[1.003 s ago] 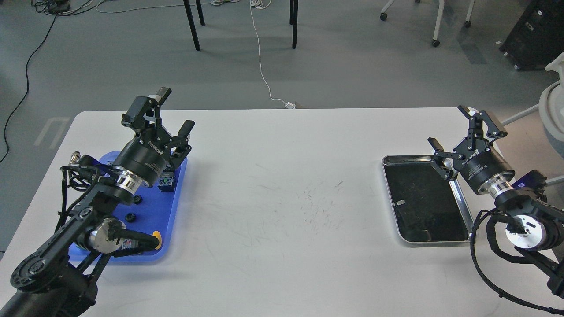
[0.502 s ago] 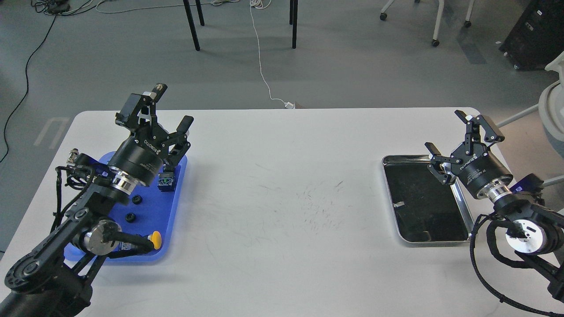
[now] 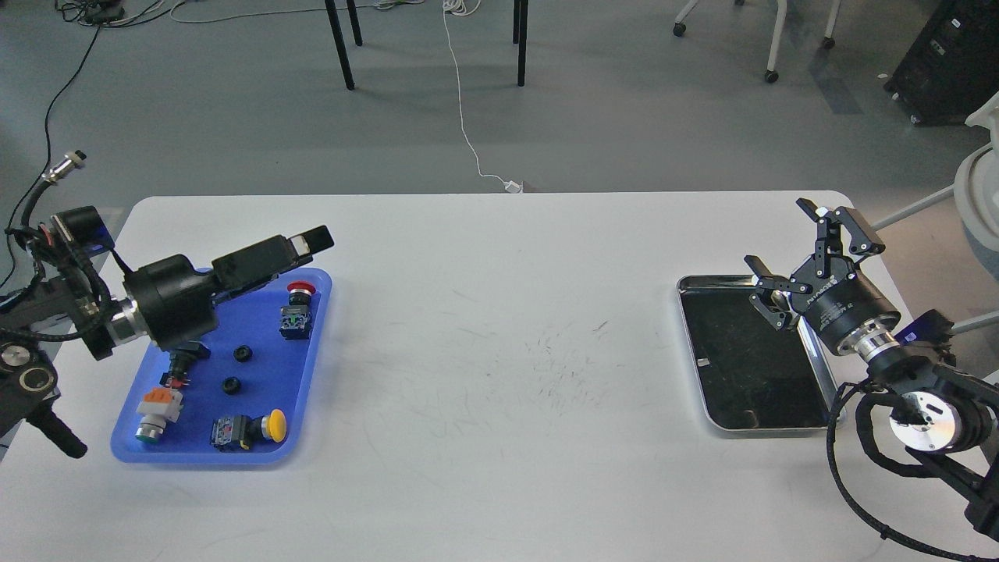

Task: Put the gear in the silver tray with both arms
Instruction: 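Grasp a small black gear in the blue tray with the left gripper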

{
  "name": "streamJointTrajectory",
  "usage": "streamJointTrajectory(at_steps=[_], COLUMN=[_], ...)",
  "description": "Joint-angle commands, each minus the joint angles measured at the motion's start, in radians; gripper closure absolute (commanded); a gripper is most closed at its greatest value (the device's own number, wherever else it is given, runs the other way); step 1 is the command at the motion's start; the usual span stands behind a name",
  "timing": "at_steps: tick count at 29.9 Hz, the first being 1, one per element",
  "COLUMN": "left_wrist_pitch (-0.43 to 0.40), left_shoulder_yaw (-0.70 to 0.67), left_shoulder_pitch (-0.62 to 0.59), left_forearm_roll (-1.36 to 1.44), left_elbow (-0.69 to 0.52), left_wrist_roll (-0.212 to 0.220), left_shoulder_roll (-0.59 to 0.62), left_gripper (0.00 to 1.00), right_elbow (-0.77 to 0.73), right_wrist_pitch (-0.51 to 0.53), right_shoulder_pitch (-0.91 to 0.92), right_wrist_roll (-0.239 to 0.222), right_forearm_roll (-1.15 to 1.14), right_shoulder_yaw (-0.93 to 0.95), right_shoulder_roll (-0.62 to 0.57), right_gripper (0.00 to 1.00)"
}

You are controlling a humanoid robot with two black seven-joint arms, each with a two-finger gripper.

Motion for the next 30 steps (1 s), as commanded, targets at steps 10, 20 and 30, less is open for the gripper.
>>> streamJointTrajectory(at_steps=[10,20,30], left_wrist_pitch=[0.240,0.294,0.298], left_shoulder_yaw=[0.423,0.620,0.644], left_shoulder_pitch=[-0.238,-0.373,-0.367], left_forearm_roll=[0.552,0.552,0.552], left_elbow=[0.206,0.437,0.464], left_wrist_roll=[0.000,0.000,0.000], left_shoulder_roll=[0.012,-0.084,-0.073], left_gripper=[0.09,0.16,0.24], right_elbow=[0.000,0.007,0.014], right_wrist_pitch=[0.000,0.000,0.000], right_shoulder_pitch=[0.000,0.000,-0.002], right_wrist_roll=[0.000,0.000,0.000], right_forearm_roll=[0.000,0.000,0.000], right_shoulder_yaw=[0.000,0.003,0.011], right_shoulder_roll=[-0.002,-0.005,-0.004], right_gripper=[0.01,0.01,0.01])
